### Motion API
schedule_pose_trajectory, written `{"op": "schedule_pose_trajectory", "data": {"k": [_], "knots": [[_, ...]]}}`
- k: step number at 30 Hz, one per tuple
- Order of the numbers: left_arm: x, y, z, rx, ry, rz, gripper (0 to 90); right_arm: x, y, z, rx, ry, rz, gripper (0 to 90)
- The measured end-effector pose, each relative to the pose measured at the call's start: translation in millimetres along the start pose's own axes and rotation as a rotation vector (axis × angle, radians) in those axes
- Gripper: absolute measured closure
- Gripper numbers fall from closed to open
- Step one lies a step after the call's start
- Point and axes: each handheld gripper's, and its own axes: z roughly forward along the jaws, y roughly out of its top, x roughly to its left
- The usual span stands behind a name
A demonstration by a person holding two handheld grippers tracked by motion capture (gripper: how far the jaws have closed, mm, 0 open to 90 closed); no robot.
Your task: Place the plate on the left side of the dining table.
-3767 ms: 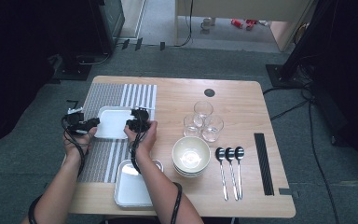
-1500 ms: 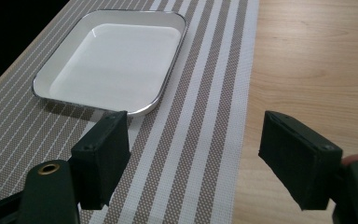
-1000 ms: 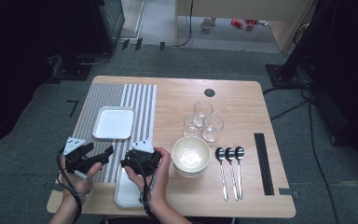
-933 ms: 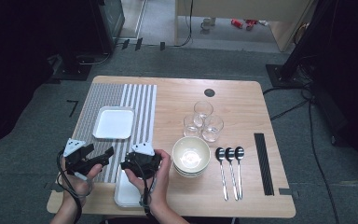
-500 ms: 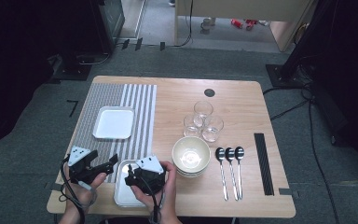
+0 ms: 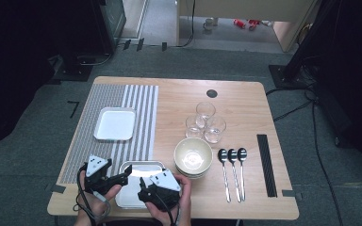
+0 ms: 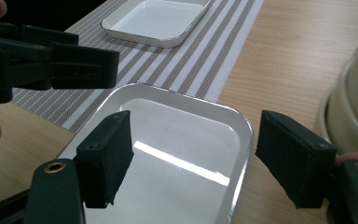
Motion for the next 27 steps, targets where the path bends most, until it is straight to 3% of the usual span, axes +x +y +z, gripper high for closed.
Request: {"op": "schedule_pose_trajectory", "data": {"k": [8, 27], "knots": [[-13.1, -0.2, 5.6, 0.012, -0.022, 0.017, 19.5, -24.0, -15.2, -18.8, 0.003, -0.008, 0.024, 26.9], [-51.9, 3.8, 21.8, 0.025, -0.067, 0.061, 20.1, -71.4, -29.4, -49.9, -0.011, -0.062, 0.069, 27.7]]}}
